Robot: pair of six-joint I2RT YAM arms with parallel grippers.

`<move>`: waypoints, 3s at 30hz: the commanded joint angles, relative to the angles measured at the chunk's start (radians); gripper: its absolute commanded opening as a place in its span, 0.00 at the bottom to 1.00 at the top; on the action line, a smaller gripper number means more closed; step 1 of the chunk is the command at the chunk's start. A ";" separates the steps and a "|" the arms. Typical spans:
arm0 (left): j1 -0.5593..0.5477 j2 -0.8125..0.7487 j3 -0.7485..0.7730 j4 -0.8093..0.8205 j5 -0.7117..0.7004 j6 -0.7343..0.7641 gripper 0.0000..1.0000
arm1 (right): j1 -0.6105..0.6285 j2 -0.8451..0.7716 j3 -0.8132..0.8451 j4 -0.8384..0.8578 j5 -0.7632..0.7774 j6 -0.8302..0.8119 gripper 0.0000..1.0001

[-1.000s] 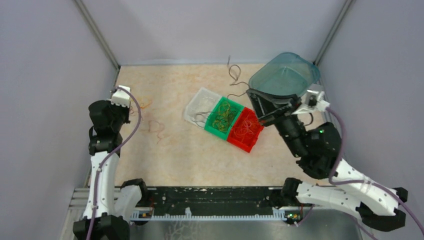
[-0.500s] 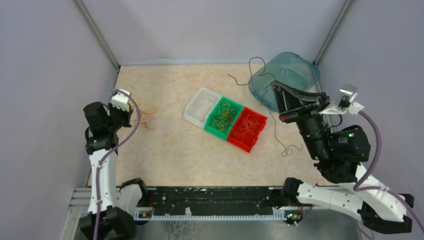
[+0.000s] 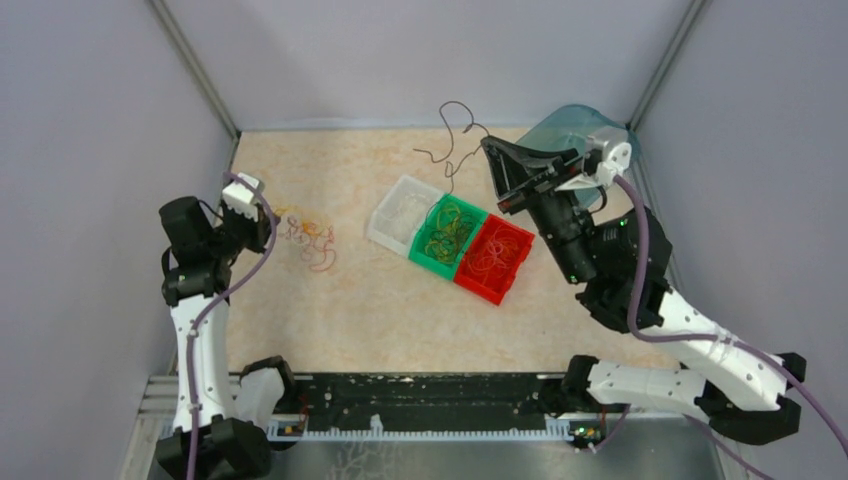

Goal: Untangle the cables
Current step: Place the cable in the bin.

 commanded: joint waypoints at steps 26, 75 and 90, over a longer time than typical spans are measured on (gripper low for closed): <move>0.001 0.011 0.059 -0.097 0.192 0.002 0.00 | -0.308 0.317 0.105 0.156 -0.242 0.115 0.00; 0.001 0.006 0.135 -0.095 0.277 -0.112 0.00 | -0.399 0.416 -0.529 0.075 -0.187 0.237 0.00; 0.001 0.045 0.184 -0.190 0.349 -0.079 0.00 | -0.370 0.664 -0.285 -0.031 -0.164 0.196 0.18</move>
